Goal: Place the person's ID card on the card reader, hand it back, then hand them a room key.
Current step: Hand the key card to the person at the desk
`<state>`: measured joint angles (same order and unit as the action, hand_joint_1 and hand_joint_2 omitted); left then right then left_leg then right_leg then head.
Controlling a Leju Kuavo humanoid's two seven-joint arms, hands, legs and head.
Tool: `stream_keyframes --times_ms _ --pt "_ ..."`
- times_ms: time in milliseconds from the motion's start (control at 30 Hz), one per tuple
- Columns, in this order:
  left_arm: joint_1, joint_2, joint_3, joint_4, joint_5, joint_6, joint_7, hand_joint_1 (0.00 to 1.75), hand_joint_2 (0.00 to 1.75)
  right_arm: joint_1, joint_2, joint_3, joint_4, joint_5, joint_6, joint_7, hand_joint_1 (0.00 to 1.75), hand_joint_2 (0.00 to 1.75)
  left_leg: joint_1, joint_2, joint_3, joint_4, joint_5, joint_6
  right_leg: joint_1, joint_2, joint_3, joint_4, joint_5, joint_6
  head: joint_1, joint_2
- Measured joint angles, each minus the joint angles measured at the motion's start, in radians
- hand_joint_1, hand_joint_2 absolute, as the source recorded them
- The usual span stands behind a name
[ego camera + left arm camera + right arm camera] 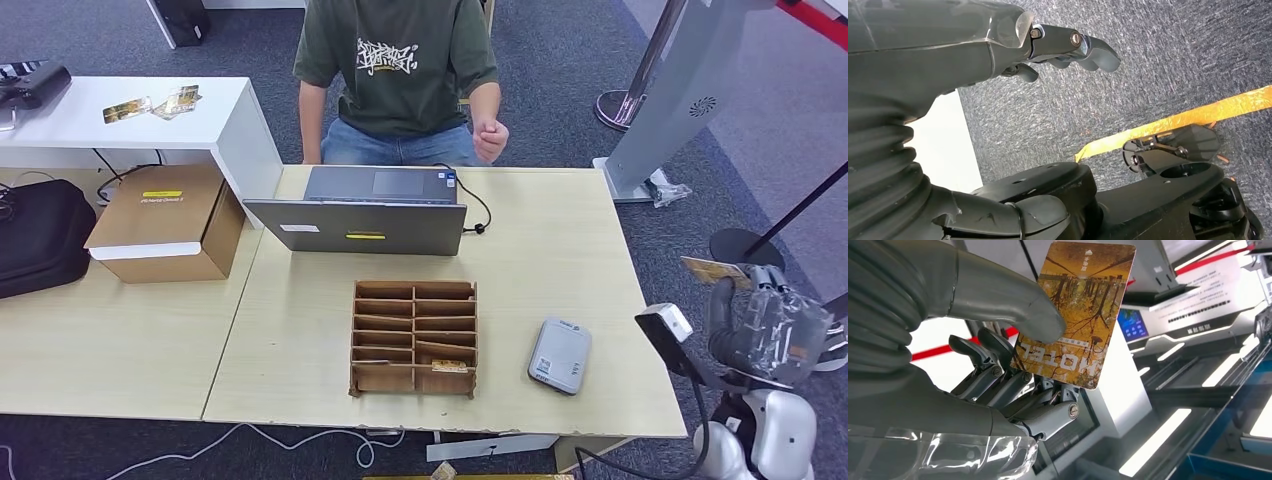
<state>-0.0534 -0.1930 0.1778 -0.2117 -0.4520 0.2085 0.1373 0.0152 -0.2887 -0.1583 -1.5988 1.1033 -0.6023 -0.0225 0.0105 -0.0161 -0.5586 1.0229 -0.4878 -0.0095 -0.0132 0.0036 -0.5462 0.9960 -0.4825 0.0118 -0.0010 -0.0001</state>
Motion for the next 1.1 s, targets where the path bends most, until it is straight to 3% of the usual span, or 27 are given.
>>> stream_keyframes --times_ms 267,433,900,1033,1100 --pt "-0.001 0.0 0.0 0.0 -0.008 -0.009 0.0 0.0 1.75 -0.003 0.016 0.02 -0.002 0.137 -0.029 0.036 1.75 1.75 0.0 0.0 -0.001 0.0 0.0 0.0 0.0 0.0 0.0 0.0 0.0 0.0 0.0 0.0" --pt "-0.003 0.001 0.0 0.0 -0.013 -0.015 0.0 0.0 1.75 -0.068 0.02 0.068 0.039 0.164 -0.028 0.046 1.75 1.75 0.0 0.001 0.0 0.0 0.0 0.0 0.0 0.001 0.0 0.001 0.0 0.0 0.0 0.0" --pt "-0.007 0.001 0.0 0.0 -0.036 -0.029 0.003 0.0 1.75 -0.485 0.047 0.309 0.36 0.13 -0.01 0.013 1.75 1.75 0.0 0.002 0.0 0.0 0.003 -0.002 0.0 0.002 -0.002 0.005 0.002 -0.001 0.0 0.0" --pt "-0.007 0.001 0.0 0.0 -0.039 -0.029 0.005 0.0 1.75 -0.537 0.056 0.339 0.403 0.117 -0.011 0.009 1.75 1.75 0.0 0.001 -0.001 0.0 0.004 -0.003 0.0 0.002 -0.002 0.005 0.002 -0.001 0.0 0.0" --pt "-0.009 0.001 0.0 0.0 -0.043 -0.029 0.008 0.0 1.75 -0.612 0.082 0.376 0.47 0.089 -0.01 0.004 1.75 1.75 0.0 0.002 -0.001 0.0 0.004 -0.003 0.0 0.002 -0.003 0.006 0.002 -0.002 0.0 0.0"
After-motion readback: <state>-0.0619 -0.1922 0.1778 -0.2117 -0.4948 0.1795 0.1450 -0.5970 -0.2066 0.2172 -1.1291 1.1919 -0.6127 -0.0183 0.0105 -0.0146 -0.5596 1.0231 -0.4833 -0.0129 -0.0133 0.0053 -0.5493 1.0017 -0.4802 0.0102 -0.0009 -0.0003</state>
